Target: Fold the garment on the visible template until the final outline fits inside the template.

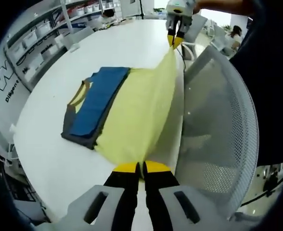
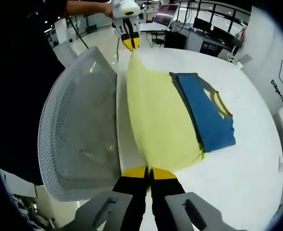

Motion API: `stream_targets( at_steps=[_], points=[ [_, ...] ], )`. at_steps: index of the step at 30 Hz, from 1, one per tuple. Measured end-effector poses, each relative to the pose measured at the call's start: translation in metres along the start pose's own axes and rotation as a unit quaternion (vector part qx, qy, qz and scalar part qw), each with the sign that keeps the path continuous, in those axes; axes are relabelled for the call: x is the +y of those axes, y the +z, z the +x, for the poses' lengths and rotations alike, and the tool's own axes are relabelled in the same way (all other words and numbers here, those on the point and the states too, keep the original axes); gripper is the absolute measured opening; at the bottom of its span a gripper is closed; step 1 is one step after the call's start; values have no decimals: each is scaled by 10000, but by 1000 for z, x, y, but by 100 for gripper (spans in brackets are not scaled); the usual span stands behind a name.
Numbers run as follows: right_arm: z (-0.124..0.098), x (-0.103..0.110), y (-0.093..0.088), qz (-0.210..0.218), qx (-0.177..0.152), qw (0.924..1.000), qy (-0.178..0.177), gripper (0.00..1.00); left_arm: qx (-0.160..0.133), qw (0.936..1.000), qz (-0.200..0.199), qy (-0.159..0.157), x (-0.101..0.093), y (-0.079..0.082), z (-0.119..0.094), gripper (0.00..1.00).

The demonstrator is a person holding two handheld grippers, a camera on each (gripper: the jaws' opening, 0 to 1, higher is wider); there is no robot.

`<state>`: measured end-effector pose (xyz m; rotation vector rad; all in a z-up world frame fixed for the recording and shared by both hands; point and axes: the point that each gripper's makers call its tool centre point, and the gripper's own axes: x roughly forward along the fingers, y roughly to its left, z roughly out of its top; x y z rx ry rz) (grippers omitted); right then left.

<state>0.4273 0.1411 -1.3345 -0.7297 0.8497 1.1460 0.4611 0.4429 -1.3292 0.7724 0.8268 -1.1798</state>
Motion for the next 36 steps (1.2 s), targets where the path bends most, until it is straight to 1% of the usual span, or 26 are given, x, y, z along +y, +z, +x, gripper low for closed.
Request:
stream_targets(
  at_steps=[2,5,7,9,11,17,20,23,28,31,36],
  points=[
    [-1,-4,2,-20,-30,10000,-70,0,-2,10000,58,61,3,1,-1,3],
    [-2,-11,2,-87,-28,9998,-165,0,-76,9999,31,139,10,4,-2,3],
    [-2,-17,2,-165,-19,9995,-258,0,-123,9995,79,274,16,7,-2,3],
    [-3,-27,4,-247,-8,9986,-465,0,-169,9986,239,450,24,11,-2,3],
    [-4,-38,8,-255,-49,9975,-662,0,-167,9977,291,586,31,13,-2,3],
    [-7,-61,15,-239,-109,9950,-963,0,-211,9954,230,903,52,20,-2,3],
    [-8,-76,19,-250,-126,9931,-1142,0,-232,9935,238,1090,67,25,-1,3],
    [-8,-88,21,-188,-161,9922,-1220,0,-209,9929,121,1169,78,27,1,3],
    [-9,-107,27,-159,-175,9902,-1374,0,-175,9905,114,1360,103,34,2,3],
    [-10,-119,29,-178,-172,9884,-1497,0,-181,9896,106,1421,114,39,2,3],
    [-11,-134,31,-136,-198,9874,-1561,0,-185,9881,122,1519,128,44,3,3]
  ],
)
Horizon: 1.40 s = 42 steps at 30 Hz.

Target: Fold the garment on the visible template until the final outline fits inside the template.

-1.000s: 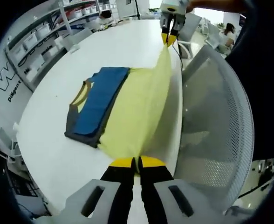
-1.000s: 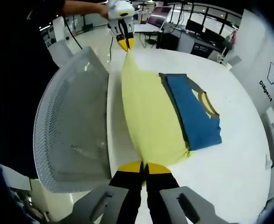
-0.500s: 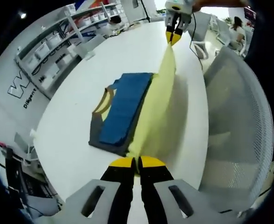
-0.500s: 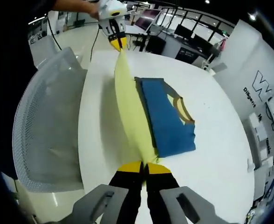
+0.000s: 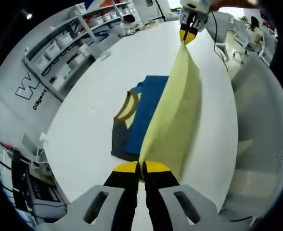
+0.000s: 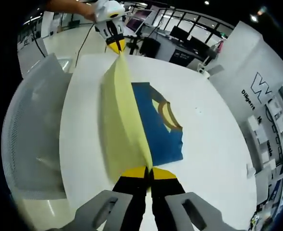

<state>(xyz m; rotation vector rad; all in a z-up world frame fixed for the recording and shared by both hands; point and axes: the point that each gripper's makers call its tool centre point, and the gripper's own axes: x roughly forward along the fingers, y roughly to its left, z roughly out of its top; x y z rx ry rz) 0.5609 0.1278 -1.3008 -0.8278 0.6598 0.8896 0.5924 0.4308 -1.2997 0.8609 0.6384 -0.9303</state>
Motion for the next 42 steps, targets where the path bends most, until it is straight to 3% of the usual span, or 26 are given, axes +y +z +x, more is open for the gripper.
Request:
stream_targets(
  at_steps=[17,33,42],
  points=[
    [12,-57,22,248,-72,9987,-436,0,-95,9988,-282,397,51,10,15,3],
    [35,-89,23,588,-216,9951,-759,0,-110,9966,-560,591,79,14,37,3],
    [50,-111,19,677,-250,9928,-960,0,-184,9961,-440,740,96,22,49,3]
  ],
)
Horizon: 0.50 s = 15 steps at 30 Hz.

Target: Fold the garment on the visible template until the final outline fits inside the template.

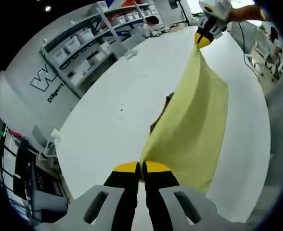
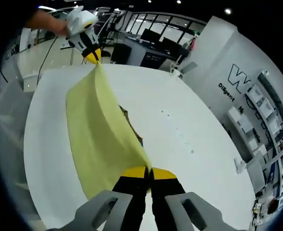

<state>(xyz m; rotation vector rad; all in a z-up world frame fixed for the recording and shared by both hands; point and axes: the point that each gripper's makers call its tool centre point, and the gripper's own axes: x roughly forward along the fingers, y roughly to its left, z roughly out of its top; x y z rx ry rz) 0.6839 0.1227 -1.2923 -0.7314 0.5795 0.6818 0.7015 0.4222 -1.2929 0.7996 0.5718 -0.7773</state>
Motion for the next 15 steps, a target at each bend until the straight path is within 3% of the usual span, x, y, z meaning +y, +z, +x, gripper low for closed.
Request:
stream_targets(
  at_steps=[4,15],
  points=[
    [8,-8,1,6,4,10000,-54,0,1,10000,-61,36,7,3,10,3],
    [39,-12,-9,244,70,9997,-25,0,178,9997,-189,19,12,-10,35,3]
  ],
)
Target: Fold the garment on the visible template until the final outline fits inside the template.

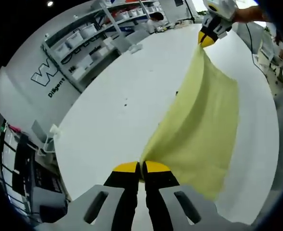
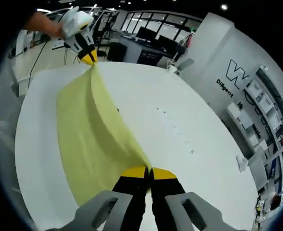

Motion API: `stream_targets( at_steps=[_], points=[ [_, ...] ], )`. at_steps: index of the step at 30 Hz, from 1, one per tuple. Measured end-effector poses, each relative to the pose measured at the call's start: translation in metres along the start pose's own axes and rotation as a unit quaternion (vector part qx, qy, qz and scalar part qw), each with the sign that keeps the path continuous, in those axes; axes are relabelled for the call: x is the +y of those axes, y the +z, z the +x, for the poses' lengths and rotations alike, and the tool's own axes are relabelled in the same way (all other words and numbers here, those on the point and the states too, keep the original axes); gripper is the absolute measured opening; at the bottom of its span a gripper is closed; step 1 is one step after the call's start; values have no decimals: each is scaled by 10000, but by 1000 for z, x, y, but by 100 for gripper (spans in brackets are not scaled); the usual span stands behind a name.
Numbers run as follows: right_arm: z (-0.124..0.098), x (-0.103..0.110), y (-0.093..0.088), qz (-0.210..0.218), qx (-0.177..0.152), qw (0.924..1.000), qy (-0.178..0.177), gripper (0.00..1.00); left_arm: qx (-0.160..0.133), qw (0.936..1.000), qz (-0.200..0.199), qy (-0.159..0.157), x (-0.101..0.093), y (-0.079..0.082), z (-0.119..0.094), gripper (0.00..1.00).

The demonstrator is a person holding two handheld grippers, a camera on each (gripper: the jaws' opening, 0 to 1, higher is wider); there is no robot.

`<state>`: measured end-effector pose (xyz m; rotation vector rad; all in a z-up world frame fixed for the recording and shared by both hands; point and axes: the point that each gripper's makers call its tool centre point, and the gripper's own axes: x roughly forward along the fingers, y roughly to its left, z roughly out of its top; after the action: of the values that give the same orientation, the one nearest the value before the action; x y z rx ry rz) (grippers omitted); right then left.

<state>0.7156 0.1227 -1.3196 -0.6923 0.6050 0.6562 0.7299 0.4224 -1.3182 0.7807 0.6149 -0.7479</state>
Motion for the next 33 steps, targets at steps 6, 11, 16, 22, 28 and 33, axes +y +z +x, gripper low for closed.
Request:
stream_targets(
  at_steps=[6,11,16,22,28,33],
  points=[
    [16,2,-12,395,-6,9992,-6,0,1,9999,-126,9,1,-7,18,3],
    [30,6,-23,455,49,9989,97,0,41,9973,-724,-86,0,-18,34,3],
    [46,6,-32,612,112,9979,155,0,144,9975,-692,-101,-5,-24,47,3],
    [59,7,-42,884,118,9960,70,0,185,9949,-988,-75,-3,-29,59,3],
    [70,10,-50,1254,118,9920,79,0,258,9933,-1123,-66,-5,-34,69,3],
    [76,8,-53,1443,37,9895,-7,0,309,9933,-1111,-28,-8,-40,79,3]
  ],
)
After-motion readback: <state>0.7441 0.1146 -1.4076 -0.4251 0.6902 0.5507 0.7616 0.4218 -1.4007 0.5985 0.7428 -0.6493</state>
